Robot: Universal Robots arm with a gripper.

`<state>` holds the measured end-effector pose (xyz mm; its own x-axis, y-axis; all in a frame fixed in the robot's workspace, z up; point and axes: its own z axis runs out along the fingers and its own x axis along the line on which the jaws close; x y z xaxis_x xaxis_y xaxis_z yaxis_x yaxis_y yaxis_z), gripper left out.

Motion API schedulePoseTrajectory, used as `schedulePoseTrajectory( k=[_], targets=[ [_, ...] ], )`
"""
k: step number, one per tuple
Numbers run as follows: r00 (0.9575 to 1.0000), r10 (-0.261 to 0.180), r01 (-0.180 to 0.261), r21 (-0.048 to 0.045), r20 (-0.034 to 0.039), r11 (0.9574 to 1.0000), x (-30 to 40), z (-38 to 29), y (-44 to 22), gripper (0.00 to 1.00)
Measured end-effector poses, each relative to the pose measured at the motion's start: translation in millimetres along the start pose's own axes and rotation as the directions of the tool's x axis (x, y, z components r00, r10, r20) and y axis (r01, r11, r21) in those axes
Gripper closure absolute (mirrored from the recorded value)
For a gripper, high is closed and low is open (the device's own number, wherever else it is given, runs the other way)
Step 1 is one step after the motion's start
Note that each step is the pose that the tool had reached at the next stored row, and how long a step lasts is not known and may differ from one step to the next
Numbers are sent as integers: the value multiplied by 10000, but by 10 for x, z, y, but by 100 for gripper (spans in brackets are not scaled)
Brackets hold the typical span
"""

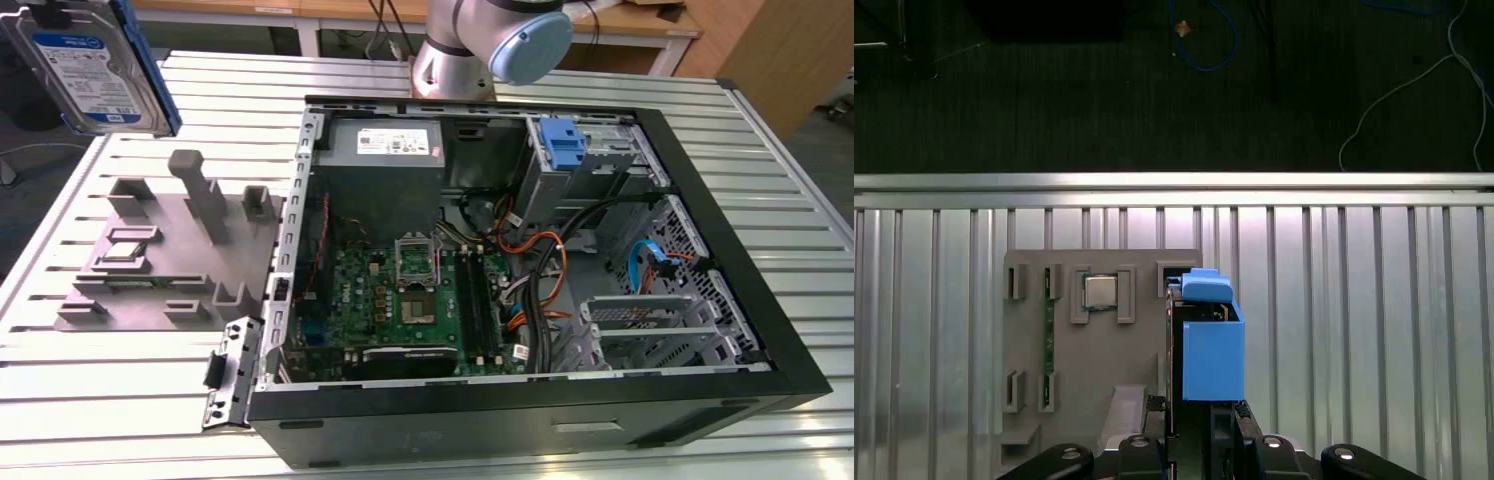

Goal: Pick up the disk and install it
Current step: 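Pick up the disk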

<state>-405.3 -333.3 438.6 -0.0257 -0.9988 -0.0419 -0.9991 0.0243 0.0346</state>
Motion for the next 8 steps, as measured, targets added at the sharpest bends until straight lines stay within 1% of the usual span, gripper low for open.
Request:
schedulePoseTrajectory(
  k=[4,8],
  targets=[
    [10000,1,-1,-1,-1,10000,-3,-60,2,65],
    [10000,1,-1,-2,-1,10000,-6,-145,5,65]
  ],
)
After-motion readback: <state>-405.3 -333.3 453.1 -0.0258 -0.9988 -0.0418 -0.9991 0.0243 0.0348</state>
